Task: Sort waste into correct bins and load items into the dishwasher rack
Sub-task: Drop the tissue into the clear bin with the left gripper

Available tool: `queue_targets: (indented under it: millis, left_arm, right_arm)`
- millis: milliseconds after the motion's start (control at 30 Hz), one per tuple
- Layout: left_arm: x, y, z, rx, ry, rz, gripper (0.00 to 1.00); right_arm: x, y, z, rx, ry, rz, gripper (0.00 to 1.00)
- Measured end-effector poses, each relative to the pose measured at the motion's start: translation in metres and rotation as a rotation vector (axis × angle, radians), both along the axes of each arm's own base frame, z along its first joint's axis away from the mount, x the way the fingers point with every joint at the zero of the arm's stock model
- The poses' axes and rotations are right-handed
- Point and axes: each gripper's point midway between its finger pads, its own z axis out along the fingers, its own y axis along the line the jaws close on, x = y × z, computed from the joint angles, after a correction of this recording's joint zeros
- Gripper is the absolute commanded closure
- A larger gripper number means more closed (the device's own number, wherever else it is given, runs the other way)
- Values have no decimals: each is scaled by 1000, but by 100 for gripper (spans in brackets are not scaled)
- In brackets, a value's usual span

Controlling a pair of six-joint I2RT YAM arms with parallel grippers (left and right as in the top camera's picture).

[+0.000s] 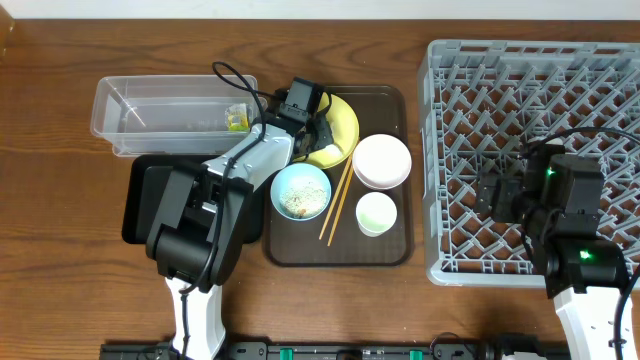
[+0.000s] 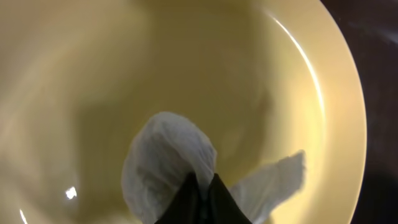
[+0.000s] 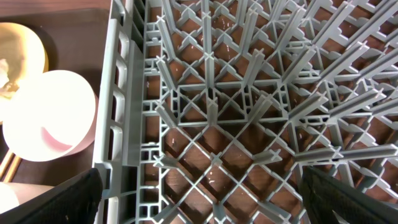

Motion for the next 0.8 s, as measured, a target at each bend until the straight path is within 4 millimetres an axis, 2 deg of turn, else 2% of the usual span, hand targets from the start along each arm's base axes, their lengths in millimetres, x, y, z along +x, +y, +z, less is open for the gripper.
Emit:
queue_targets:
  millis: [100, 200, 267, 333, 400, 500, 567, 633, 700, 733, 800]
  left_arm:
    - [1, 2, 4, 6, -10, -13, 94]
    - [6, 8, 26, 2, -55, -17, 94]
    - [12, 16, 52, -10, -105, -5, 93]
    - [20, 32, 89, -28, -181, 27, 92]
    - [27, 54, 123, -42, -252, 72, 91]
    - [31, 98, 156, -41, -312, 159, 87]
    - [32, 129, 158, -23, -307, 221, 77]
    - [29, 152, 149, -1, -270, 264, 61]
    - [29, 174, 138, 20, -239, 307, 50]
    - [29, 183, 133, 25, -225, 327, 45]
    - [27, 195, 126, 35, -205, 347, 45]
  right_arm:
    - [0, 0, 0, 0, 0, 0, 1]
    - [0, 0, 0, 0, 0, 0, 1]
    - [0, 0, 0, 0, 0, 0, 1]
    - [0, 0, 0, 0, 0, 0, 1]
    - [0, 0, 0, 0, 0, 0, 1]
    - [0, 0, 0, 0, 0, 0, 1]
    - [0, 0, 0, 0, 0, 0, 1]
    - [0, 0, 0, 0, 0, 0, 1]
    - [0, 0, 0, 0, 0, 0, 1]
    - [0, 0, 0, 0, 0, 0, 1]
    - [0, 0, 0, 0, 0, 0, 1]
